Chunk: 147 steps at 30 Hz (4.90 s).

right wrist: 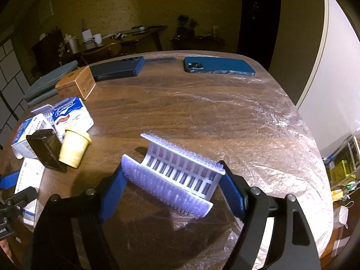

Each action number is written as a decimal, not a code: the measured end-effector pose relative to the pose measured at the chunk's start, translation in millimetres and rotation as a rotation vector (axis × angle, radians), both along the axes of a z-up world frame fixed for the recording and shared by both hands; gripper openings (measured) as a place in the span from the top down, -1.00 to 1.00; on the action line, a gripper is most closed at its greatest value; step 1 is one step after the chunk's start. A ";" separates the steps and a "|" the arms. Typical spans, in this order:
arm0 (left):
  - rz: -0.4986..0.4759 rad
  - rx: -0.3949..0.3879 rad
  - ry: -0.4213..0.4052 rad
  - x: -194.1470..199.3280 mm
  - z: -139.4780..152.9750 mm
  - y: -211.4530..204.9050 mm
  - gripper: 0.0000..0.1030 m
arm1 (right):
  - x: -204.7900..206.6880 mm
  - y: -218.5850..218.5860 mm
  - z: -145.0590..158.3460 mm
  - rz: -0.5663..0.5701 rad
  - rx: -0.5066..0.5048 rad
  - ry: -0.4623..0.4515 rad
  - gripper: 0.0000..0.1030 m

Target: Collect trash

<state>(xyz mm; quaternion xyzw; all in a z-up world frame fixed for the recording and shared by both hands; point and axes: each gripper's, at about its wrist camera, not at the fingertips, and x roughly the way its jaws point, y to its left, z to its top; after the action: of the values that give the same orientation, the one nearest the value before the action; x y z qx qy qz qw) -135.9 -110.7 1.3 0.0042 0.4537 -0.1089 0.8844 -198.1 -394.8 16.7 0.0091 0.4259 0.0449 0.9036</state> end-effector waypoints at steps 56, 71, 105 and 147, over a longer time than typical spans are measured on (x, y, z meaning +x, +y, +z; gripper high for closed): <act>-0.169 -0.057 0.012 -77.3 24.0 27.4 -0.06 | -128.2 38.3 27.4 0.370 0.153 0.117 -0.50; -0.243 -0.050 0.056 -99.6 11.5 17.7 -0.06 | -142.5 52.6 10.8 0.458 0.143 0.187 -0.50; -0.274 0.028 0.200 -105.3 -62.3 1.2 -0.06 | -138.5 72.1 -46.2 0.509 0.054 0.302 -0.50; -0.276 0.081 0.305 -96.4 -115.1 -33.7 -0.06 | -130.3 98.7 -95.2 0.468 -0.026 0.379 -0.50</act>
<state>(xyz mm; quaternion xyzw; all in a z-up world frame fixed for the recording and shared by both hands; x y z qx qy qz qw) -232.3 -144.4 -113.8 0.0853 0.5815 -0.2102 0.7813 -328.4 -296.1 -78.5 -0.0925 0.5781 0.2439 0.7732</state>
